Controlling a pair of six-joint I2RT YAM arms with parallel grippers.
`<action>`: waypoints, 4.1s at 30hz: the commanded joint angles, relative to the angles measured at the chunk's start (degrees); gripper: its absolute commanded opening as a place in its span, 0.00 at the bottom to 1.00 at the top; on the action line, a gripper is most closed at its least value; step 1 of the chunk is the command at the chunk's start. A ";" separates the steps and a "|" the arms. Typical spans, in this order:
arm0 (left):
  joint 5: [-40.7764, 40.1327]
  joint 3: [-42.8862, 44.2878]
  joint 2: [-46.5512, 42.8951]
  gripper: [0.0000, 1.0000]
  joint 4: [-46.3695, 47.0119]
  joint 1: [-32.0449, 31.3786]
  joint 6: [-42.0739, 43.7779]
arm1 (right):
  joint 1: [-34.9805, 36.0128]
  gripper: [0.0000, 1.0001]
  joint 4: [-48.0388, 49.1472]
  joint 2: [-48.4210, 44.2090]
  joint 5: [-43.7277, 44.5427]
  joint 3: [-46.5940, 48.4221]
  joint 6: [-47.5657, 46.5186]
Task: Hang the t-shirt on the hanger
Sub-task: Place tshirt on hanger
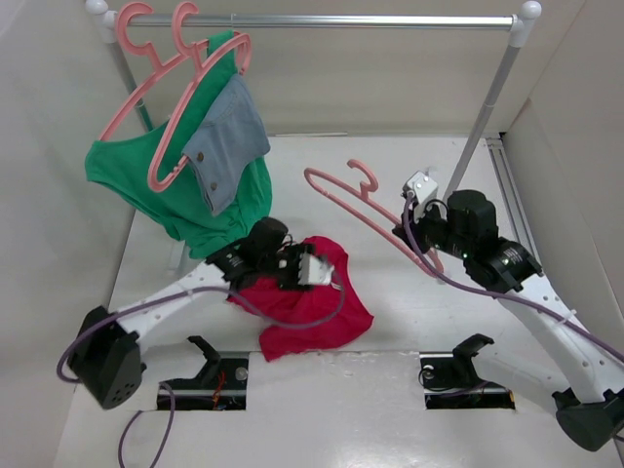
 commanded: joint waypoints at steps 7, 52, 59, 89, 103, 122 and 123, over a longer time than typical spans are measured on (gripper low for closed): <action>-5.77 19.88 24.92 0.46 13.67 -1.96 -42.99 | -2.09 0.00 2.66 -7.83 5.27 -7.40 7.29; 2.51 18.02 11.08 0.70 11.13 1.99 -30.64 | -5.26 0.00 1.52 -7.05 7.72 -5.56 4.99; -19.38 22.86 24.47 0.57 13.15 -6.18 -47.91 | -5.79 0.00 0.47 -8.54 13.70 -6.79 9.66; -33.73 26.30 43.64 0.34 16.93 -10.06 -52.22 | -6.31 0.00 -0.15 -10.74 12.65 -8.99 9.13; -33.73 23.92 43.64 0.03 16.41 -10.06 -52.22 | -6.31 0.00 -0.68 -10.74 12.65 -8.46 8.61; -37.85 26.57 44.43 0.45 21.06 -11.20 -47.75 | -6.31 0.00 -2.78 -11.79 13.18 -7.93 8.08; -38.38 26.56 45.13 0.45 21.06 -11.20 -47.74 | -6.31 0.00 -2.79 -11.79 13.18 -7.93 7.56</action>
